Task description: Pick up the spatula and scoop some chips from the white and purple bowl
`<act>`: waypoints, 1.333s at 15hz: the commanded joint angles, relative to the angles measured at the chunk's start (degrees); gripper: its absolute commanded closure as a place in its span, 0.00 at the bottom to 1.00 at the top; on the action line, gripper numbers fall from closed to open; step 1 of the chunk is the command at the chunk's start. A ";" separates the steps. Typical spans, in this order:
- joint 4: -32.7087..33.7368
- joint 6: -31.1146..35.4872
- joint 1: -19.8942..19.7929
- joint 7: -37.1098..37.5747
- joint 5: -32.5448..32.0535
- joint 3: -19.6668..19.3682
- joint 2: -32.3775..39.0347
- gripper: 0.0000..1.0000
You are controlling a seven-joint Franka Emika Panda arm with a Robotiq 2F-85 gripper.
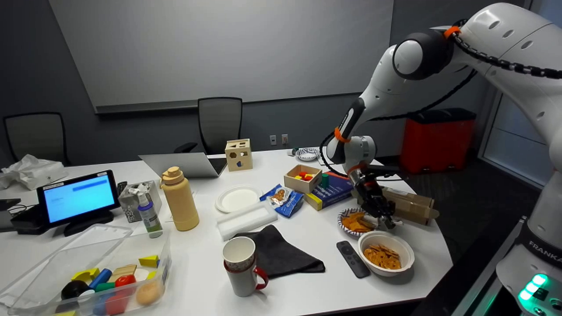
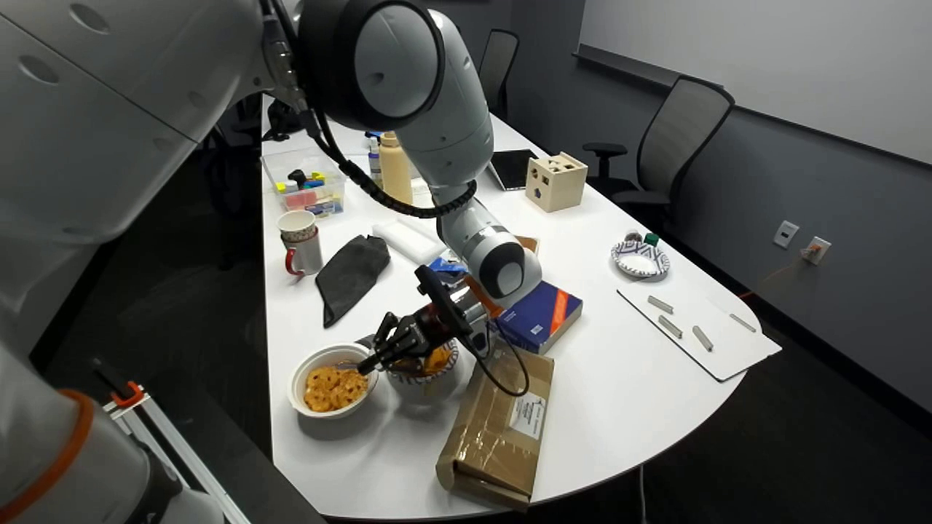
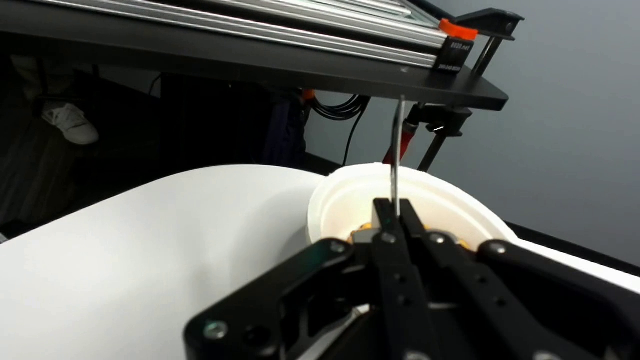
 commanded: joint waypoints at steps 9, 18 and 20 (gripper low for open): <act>0.74 -7.21 -3.05 -5.22 4.05 2.11 0.06 0.99; -1.07 -4.04 -0.67 -0.77 0.48 0.80 -1.10 0.99; -0.13 -5.07 -0.44 0.14 0.05 1.00 1.13 0.99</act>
